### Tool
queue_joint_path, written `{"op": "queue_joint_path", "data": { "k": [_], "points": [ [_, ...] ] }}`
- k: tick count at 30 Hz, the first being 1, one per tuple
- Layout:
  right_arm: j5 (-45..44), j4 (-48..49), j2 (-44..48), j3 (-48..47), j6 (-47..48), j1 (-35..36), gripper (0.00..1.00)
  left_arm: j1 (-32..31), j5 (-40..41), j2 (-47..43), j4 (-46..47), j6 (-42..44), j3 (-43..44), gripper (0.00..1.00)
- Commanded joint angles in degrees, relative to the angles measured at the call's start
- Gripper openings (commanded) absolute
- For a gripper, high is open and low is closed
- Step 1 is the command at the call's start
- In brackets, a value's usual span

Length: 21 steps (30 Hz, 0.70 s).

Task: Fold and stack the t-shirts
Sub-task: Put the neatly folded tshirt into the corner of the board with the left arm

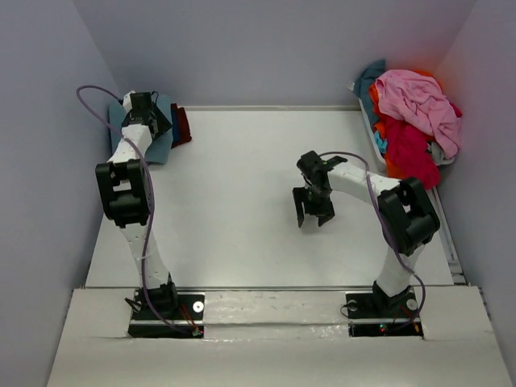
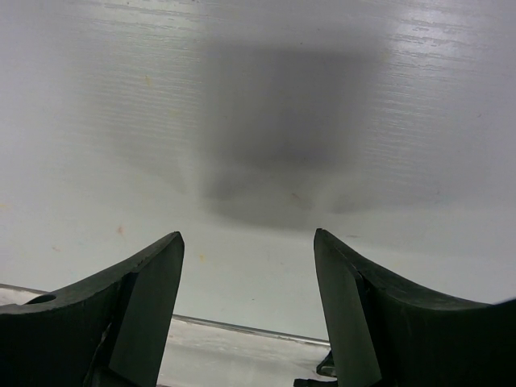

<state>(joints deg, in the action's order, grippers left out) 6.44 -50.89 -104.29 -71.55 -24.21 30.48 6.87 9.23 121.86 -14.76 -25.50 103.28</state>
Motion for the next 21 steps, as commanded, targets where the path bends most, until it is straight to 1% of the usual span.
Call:
{"op": "queue_joint_path", "data": {
  "k": [1,2,3,4,5,6,9,10,12,13,16,19,21],
  "points": [
    [1.3,1.2,0.2,-0.2,-0.2,0.6,0.71,1.0,-4.1,-1.3,-2.8,-3.1,-5.4,0.84],
    [1.3,1.2,0.1,-0.5,-0.1,0.6,0.71,1.7,-6.7,1.0,-4.6,-3.0,-3.4,0.84],
    [1.4,1.1,0.0,-0.8,0.2,0.6,0.71,1.7,-8.2,3.2,-9.4,-3.0,-0.9,0.84],
    [1.3,1.1,-0.2,-1.0,0.4,0.6,0.71,1.7,-8.9,5.1,-10.8,-2.6,3.1,0.84],
    [1.2,1.1,0.0,-1.0,0.5,0.6,0.71,1.7,-11.4,7.0,-11.2,-2.0,4.1,0.83],
    [1.1,1.1,0.2,-1.0,0.6,0.6,0.71,1.7,-11.3,7.0,-11.2,-1.8,4.4,0.83],
    [1.1,1.1,0.8,-0.8,0.4,0.6,0.71,1.7,-11.2,4.5,-7.0,-1.7,2.9,0.84],
    [1.2,1.2,0.9,-0.6,0.4,0.6,0.71,1.7,-11.2,4.5,-7.1,-1.7,4.6,0.84],
    [1.3,1.2,1.4,-0.3,0.2,0.6,0.71,1.7,-11.1,6.2,-9.9,-1.6,8.6,0.84],
    [1.1,1.2,1.5,-0.2,0.1,0.6,0.71,1.7,-10.8,7.2,-10.9,-1.6,13.5,0.84],
    [0.8,0.8,1.8,-0.2,0.0,0.6,0.71,2.3,-10.1,10.0,-13.2,-1.4,22.2,0.84],
    [0.7,0.7,2.3,0.0,-0.3,0.6,0.71,2.3,-9.8,8.2,-9.9,-1.9,23.0,0.84],
    [0.7,0.8,2.3,0.1,-0.6,0.6,0.71,2.3,-7.9,3.5,-5.4,-1.9,17.8,0.84]
  ]
}}
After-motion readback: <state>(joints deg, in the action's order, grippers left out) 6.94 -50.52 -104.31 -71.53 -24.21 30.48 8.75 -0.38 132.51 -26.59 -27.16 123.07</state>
